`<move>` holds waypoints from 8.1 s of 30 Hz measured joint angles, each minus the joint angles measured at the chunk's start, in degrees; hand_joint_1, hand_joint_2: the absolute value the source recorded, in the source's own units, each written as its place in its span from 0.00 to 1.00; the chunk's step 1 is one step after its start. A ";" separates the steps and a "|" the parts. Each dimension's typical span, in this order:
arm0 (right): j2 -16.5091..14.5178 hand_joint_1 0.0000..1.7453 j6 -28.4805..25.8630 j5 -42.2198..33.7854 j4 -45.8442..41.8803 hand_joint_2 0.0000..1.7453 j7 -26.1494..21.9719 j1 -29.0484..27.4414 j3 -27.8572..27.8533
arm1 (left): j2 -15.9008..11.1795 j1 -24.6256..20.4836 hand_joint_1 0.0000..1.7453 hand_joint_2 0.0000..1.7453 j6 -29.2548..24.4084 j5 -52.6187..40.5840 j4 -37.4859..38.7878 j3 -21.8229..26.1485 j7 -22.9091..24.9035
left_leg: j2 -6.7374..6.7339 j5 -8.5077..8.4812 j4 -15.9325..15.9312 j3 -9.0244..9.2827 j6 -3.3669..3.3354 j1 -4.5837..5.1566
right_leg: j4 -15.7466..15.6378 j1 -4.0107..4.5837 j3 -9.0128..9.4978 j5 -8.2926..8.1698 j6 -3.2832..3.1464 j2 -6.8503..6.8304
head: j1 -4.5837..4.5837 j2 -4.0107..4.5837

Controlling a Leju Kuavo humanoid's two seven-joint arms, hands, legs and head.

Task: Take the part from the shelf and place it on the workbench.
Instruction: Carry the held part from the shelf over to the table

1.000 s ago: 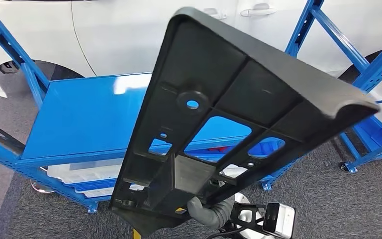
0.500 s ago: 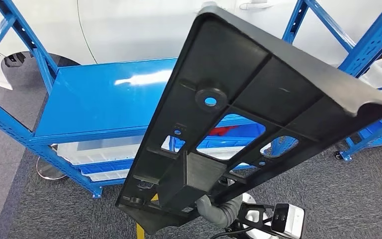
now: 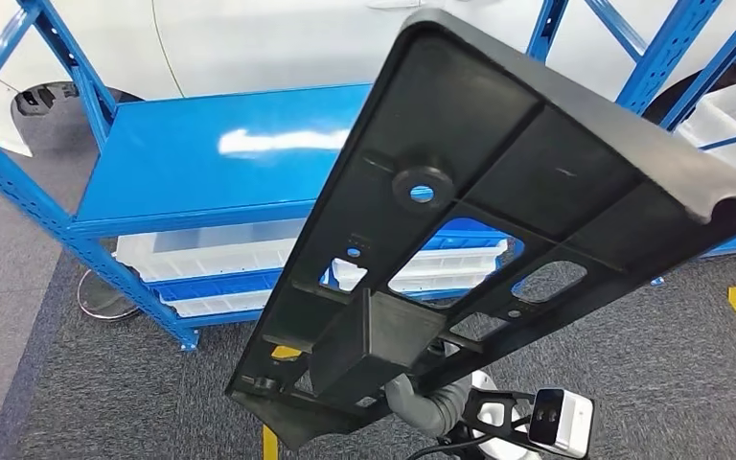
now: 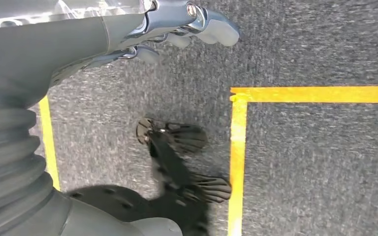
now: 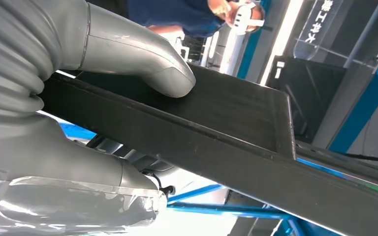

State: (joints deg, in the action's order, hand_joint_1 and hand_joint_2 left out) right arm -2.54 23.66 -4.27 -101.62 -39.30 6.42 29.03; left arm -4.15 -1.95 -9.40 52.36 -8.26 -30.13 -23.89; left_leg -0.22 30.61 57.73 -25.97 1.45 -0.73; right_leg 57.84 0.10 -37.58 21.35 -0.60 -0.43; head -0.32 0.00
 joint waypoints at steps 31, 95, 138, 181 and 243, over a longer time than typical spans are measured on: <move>0.16 1.00 -2.36 1.29 -2.74 1.00 -0.02 -1.42 -2.07 | 0.08 -0.03 0.00 1.00 -0.53 0.31 0.00 -2.73 2.26 | -0.11 -4.48 0.11 -5.71 0.32 -0.11 | -1.19 -0.24 7.81 6.62 0.05 -0.17 | -0.16 0.01; 9.94 1.00 -12.38 3.51 -9.72 1.00 0.01 5.11 1.08 | 3.04 -1.07 0.00 1.00 -5.49 4.97 -0.02 -8.31 4.49 | 2.62 -3.11 -0.15 -4.83 -1.14 -0.13 | 0.11 -0.36 3.22 3.21 0.89 7.10 | 0.62 0.00; 9.87 1.00 -27.29 9.67 -14.72 1.00 0.00 -5.15 -5.91 | -4.26 -0.49 0.00 1.00 -5.86 12.39 0.28 -5.70 1.00 | -5.33 -2.52 -1.39 -3.30 -1.27 0.57 | 0.08 -0.03 4.20 4.31 0.81 -3.27 | 1.48 0.01; 19.41 1.00 -45.09 10.77 -19.43 1.00 0.01 -15.59 -0.47 | 0.17 -0.42 0.00 1.00 -2.34 12.44 0.28 -10.93 1.91 | 1.05 0.10 8.34 -8.13 -0.16 0.02 | -0.50 -0.20 4.92 4.56 -0.87 4.77 | 0.54 0.00; 12.57 1.00 -29.17 6.50 -11.25 1.00 0.00 -8.23 -4.62 | 0.80 -1.29 0.00 1.00 -1.09 15.18 0.31 -13.21 0.89 | 2.13 -1.88 5.53 -7.87 0.42 -0.42 | -0.45 -0.50 5.06 4.81 -0.07 5.34 | 0.40 0.01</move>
State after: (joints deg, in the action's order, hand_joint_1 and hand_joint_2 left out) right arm 10.03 -5.51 2.22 -112.87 -39.30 -1.81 24.41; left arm -3.35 -3.24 -10.50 67.55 -7.95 -43.34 -23.00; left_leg 1.91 28.73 63.26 -33.84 1.88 -1.16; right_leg 57.39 -0.39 -32.51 26.16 -0.67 4.91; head 0.08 0.01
